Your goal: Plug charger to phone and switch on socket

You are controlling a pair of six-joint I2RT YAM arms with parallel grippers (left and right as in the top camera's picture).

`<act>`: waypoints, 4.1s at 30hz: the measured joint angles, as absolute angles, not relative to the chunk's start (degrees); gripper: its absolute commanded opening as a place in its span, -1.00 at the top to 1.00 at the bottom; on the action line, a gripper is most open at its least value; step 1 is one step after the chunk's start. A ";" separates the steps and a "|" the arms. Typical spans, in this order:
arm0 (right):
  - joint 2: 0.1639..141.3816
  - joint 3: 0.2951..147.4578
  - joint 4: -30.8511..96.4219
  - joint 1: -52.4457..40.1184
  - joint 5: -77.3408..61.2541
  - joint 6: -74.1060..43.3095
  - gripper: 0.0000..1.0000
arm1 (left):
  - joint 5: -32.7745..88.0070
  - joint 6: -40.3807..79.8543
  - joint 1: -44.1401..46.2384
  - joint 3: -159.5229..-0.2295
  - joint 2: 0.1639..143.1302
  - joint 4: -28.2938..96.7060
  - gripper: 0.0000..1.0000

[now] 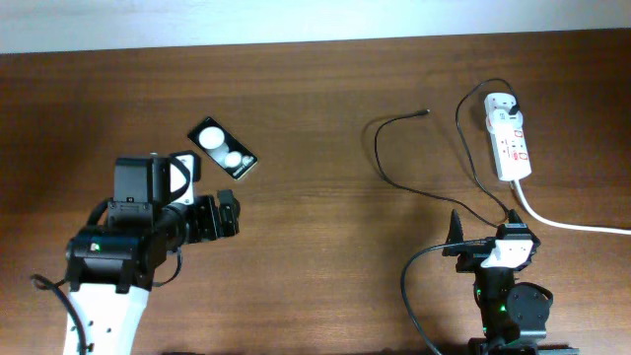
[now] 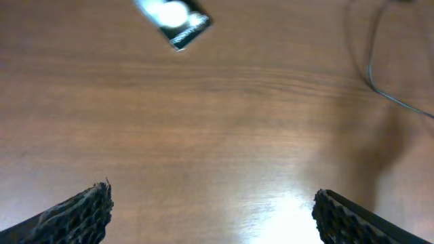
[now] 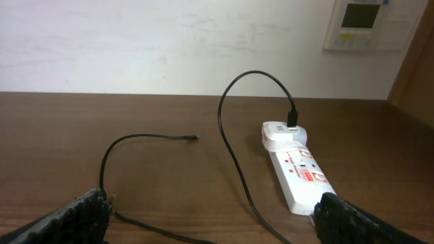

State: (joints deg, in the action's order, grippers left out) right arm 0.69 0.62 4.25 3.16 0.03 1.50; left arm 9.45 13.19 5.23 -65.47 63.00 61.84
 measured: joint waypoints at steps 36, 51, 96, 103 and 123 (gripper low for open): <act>0.69 0.62 4.27 3.16 0.03 1.52 -0.97 | 1.23 44.69 1.69 -104.27 126.13 54.08 -0.98; 0.69 0.62 4.27 3.16 0.03 1.54 -0.97 | -4.99 50.19 4.23 -104.49 131.17 52.69 -0.98; 0.69 0.62 4.27 3.16 0.03 1.50 -0.97 | -0.25 50.37 5.45 -105.97 133.32 63.46 -0.41; 0.69 0.62 4.27 3.16 0.03 1.56 -0.97 | -0.25 50.37 5.45 -106.34 133.21 66.19 -0.31; 0.69 0.62 4.27 3.16 0.03 1.56 -0.97 | -0.45 50.33 5.48 -106.34 98.52 89.52 -0.27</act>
State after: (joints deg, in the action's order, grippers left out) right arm 0.69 0.62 4.27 3.16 0.03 1.56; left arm -0.45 50.33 5.48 -106.34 98.52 89.52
